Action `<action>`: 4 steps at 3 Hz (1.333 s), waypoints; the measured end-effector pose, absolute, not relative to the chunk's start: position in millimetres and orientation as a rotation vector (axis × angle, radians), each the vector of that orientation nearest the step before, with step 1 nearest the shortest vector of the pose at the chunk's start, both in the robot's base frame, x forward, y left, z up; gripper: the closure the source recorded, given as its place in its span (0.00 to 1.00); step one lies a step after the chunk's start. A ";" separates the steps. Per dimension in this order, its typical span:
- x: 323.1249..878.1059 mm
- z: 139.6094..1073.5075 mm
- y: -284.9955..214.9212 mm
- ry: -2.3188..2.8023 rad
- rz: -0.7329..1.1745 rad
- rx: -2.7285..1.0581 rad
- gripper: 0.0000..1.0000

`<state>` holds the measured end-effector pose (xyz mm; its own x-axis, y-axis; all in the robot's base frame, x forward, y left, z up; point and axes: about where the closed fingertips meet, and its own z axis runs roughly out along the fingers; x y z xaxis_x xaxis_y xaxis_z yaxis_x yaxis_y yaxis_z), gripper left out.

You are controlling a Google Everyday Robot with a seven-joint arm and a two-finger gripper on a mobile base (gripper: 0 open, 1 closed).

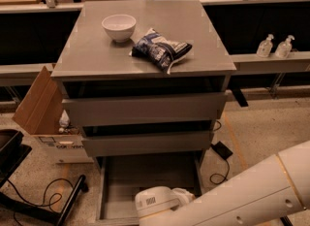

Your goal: Open bottom drawer

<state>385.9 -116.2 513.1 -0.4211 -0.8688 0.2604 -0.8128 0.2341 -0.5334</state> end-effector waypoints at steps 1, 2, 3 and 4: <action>385.5 511.9 -116.6 2.398 -0.940 -1.638 1.00; 406.9 530.4 -152.4 2.456 -1.035 -1.569 1.00; 433.5 576.3 -222.7 2.587 -1.102 -1.388 1.00; 454.4 630.8 -286.9 2.679 -1.146 -1.267 1.00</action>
Offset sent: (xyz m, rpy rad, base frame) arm 0.0701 -0.1176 0.0651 -0.1853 -0.0501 -0.2357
